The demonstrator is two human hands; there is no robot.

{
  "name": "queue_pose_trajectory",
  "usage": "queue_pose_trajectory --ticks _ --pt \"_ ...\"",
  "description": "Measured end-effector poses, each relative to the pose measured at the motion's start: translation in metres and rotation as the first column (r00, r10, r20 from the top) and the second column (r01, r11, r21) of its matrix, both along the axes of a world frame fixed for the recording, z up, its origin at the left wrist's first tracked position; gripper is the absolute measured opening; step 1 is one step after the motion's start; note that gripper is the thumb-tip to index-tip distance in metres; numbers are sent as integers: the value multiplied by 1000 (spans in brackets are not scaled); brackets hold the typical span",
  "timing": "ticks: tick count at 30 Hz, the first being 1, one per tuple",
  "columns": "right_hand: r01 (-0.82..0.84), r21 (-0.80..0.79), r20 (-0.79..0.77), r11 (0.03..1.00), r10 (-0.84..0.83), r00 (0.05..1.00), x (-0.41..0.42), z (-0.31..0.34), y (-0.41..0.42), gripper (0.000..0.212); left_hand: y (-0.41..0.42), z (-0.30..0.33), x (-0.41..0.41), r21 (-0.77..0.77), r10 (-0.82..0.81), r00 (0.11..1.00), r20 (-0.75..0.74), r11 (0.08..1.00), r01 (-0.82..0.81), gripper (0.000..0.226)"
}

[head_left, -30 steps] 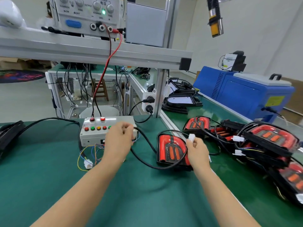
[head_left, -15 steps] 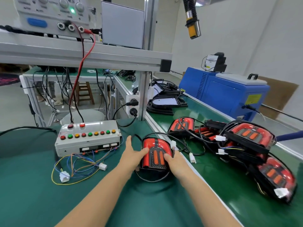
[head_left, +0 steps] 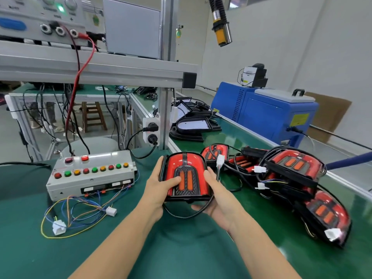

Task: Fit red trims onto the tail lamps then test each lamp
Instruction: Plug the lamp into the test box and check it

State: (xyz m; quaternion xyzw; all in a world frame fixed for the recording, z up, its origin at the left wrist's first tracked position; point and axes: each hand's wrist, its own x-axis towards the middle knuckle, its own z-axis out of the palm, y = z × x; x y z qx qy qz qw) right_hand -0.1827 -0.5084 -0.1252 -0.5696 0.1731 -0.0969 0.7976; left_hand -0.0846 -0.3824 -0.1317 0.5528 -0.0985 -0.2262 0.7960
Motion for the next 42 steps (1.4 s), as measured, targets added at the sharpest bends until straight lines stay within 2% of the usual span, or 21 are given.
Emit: queue_pose_trajectory --ticks 2,6,13,16,19,25,28,30,32,37,42 --pt "-22 46 39 999 20 999 -3 2 -3 23 -8 3 1 -33 -15 999 30 999 16 79" --pt "27 43 145 999 -33 989 -4 11 -13 43 -24 11 4 -75 -87 993 80 993 93 74" --pt "222 12 223 975 -218 950 6 38 -49 40 -71 48 18 -49 -200 962 187 976 212 72" --pt "334 22 215 942 -331 919 18 49 -69 51 -96 62 25 74 -206 939 275 978 193 68" --pt "428 4 179 904 -422 889 30 55 -89 64 -116 64 29 219 -230 917 325 962 164 73" --pt "544 5 90 839 -542 836 48 55 -123 67 -131 50 38 364 -261 902 345 923 128 84" --pt "576 -48 78 816 -572 817 57 59 -133 67 -134 40 39 525 -258 846 467 851 -31 87" --pt "592 -101 42 799 -591 805 63 62 -137 69 -136 32 36 660 -313 757 573 724 -200 86" --pt "592 -145 2 793 -598 801 67 64 -138 71 -141 25 31 730 -406 673 619 614 -301 80" --pt "565 -272 -44 779 -597 801 74 63 -139 72 -152 17 26 792 -589 541 601 532 -300 60" --pt "516 -444 -152 732 -629 762 73 65 -143 88 -164 17 21 835 -660 523 540 500 -231 56"
